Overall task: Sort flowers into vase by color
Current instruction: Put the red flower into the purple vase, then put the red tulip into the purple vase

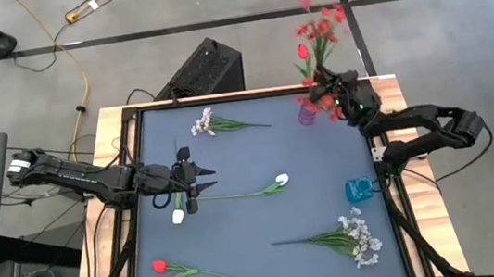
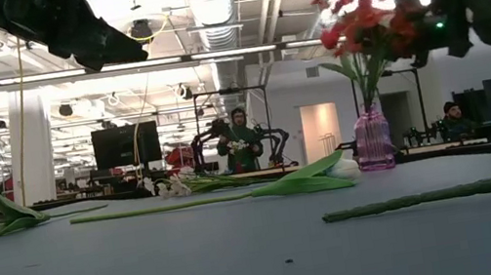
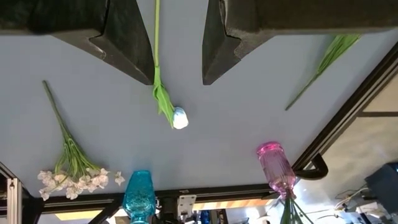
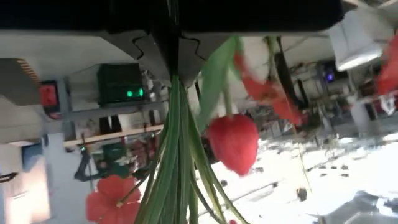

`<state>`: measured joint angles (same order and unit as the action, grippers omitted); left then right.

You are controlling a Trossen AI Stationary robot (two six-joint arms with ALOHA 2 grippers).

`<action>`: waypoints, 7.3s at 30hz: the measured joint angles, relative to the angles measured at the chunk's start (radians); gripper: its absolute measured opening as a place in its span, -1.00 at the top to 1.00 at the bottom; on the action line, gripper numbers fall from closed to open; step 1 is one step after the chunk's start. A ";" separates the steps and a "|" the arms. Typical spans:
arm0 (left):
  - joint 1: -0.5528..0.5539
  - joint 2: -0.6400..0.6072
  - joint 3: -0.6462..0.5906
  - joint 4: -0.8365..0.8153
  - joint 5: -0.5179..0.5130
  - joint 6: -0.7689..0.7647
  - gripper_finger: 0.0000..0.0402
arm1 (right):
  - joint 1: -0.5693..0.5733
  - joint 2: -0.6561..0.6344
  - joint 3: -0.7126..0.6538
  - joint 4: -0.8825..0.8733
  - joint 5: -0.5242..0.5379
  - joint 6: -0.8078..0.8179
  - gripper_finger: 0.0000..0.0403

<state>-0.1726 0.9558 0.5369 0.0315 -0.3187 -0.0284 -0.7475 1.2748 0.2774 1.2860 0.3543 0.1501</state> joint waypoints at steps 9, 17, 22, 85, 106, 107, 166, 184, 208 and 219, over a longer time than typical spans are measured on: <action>0.000 0.000 0.000 0.017 0.000 0.013 0.38 | 0.002 -0.001 -0.111 0.281 0.016 0.010 0.86; 0.000 0.000 0.000 0.021 0.000 -0.014 0.38 | 0.002 0.003 -0.035 0.234 0.014 0.011 0.86; 0.000 0.000 0.000 0.020 0.000 -0.013 0.38 | 0.009 0.044 -0.019 0.238 0.012 0.032 0.86; -0.002 0.000 -0.024 0.012 0.018 -0.029 0.38 | 0.157 0.217 0.017 0.266 0.040 -0.356 0.41; -0.002 0.000 -0.025 0.013 0.017 -0.018 0.38 | 0.177 -0.195 0.017 -0.376 0.197 -0.378 0.37; -0.002 0.000 -0.025 0.013 0.017 -0.018 0.38 | 0.174 -0.224 0.017 -0.426 0.197 -0.370 0.37; -0.312 0.169 -0.025 -0.106 0.433 -0.491 0.38 | 0.901 -0.278 0.537 -1.357 -0.235 -0.179 -0.29; -0.575 0.626 0.220 -0.085 0.377 -0.590 0.38 | 0.978 -0.181 0.537 -1.222 -0.194 -0.115 -0.29; -0.708 0.825 0.409 -0.398 0.093 -0.594 0.71 | 1.174 -0.096 0.537 -1.059 -0.089 -0.070 -0.29; -0.690 0.801 0.445 -0.470 0.070 -0.606 1.00 | 1.220 -0.079 0.537 -1.012 -0.089 -0.070 -0.29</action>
<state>-0.8625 1.7572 0.9816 -0.4386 -0.2487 -0.6347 0.4725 1.1956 0.8143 0.2740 0.2649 0.0799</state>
